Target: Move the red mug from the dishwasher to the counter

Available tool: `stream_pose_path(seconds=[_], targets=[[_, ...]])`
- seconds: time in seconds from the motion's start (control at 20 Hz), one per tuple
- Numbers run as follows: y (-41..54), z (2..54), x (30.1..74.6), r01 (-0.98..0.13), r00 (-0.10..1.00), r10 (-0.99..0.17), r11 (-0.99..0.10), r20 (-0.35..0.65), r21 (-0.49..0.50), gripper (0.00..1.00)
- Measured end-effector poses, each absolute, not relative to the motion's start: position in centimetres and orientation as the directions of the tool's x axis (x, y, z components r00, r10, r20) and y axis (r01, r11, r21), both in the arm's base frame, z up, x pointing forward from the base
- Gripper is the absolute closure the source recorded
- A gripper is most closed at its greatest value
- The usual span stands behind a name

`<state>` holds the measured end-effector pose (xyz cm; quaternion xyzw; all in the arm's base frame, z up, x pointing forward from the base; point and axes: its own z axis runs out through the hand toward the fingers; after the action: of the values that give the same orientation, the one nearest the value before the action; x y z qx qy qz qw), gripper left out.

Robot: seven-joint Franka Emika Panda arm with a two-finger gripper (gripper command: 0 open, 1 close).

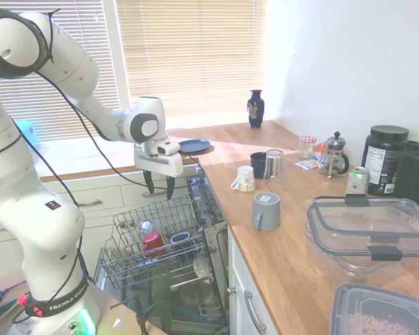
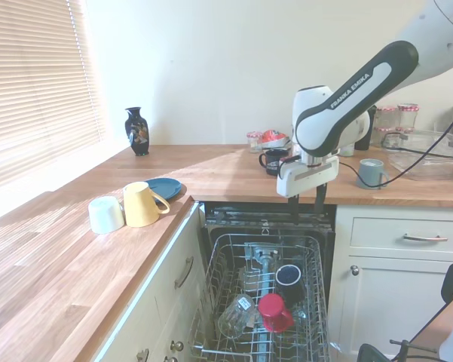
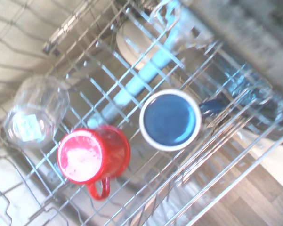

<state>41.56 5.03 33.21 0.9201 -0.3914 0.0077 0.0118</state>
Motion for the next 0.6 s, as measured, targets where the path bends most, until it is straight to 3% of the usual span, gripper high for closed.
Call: stream_pose_path(seconds=[0.6], targets=[[11.0, 19.7, 37.5, -0.723, 0.688, -0.726, -0.687, -0.012, 0.072, 0.00]])
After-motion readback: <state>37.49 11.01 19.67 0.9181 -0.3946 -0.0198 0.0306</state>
